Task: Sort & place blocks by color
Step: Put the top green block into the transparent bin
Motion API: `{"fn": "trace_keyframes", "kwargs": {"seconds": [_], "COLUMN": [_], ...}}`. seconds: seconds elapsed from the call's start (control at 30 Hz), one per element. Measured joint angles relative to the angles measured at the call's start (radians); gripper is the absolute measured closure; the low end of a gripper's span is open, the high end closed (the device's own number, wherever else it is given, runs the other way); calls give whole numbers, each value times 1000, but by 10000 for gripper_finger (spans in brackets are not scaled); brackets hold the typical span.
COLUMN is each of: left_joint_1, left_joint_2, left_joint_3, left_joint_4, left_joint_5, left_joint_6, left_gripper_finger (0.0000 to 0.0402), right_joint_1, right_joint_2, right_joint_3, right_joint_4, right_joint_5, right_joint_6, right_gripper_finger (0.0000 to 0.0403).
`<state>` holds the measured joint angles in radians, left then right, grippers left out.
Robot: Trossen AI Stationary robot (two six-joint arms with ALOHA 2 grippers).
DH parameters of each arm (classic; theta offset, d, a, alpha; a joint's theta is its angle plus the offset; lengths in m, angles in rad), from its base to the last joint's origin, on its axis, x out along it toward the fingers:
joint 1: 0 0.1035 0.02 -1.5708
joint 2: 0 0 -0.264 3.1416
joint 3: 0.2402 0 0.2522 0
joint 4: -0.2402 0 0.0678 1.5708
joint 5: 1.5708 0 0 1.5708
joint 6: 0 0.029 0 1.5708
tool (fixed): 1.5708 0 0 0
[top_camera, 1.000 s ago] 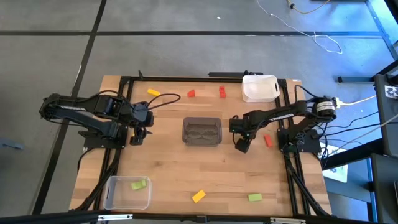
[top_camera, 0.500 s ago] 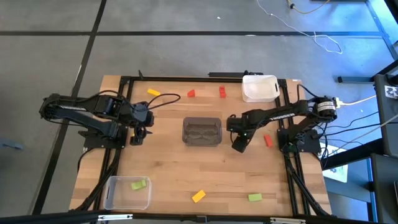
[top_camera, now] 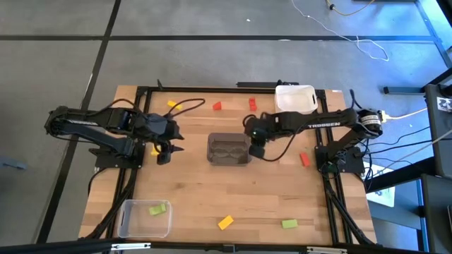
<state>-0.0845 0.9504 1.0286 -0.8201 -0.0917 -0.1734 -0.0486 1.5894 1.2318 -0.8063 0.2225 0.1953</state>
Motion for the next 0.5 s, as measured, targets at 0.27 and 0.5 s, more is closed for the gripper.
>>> {"fn": "trace_keyframes", "kwargs": {"seconds": [0.27, 0.5], "left_joint_1": [0, 2], "left_joint_2": [0, 2], "left_joint_3": [0, 0], "left_joint_4": [197, 335], "left_joint_5": [-66, -302], "left_joint_6": [-59, -275], "left_gripper_finger": [208, 208], "right_joint_1": [0, -1], "right_joint_2": [-2, -2], "right_joint_3": [139, 153], "right_joint_4": [34, 200], "right_joint_5": [274, 335], "right_joint_6": [-213, -378], "right_gripper_finger": [274, 274]}}
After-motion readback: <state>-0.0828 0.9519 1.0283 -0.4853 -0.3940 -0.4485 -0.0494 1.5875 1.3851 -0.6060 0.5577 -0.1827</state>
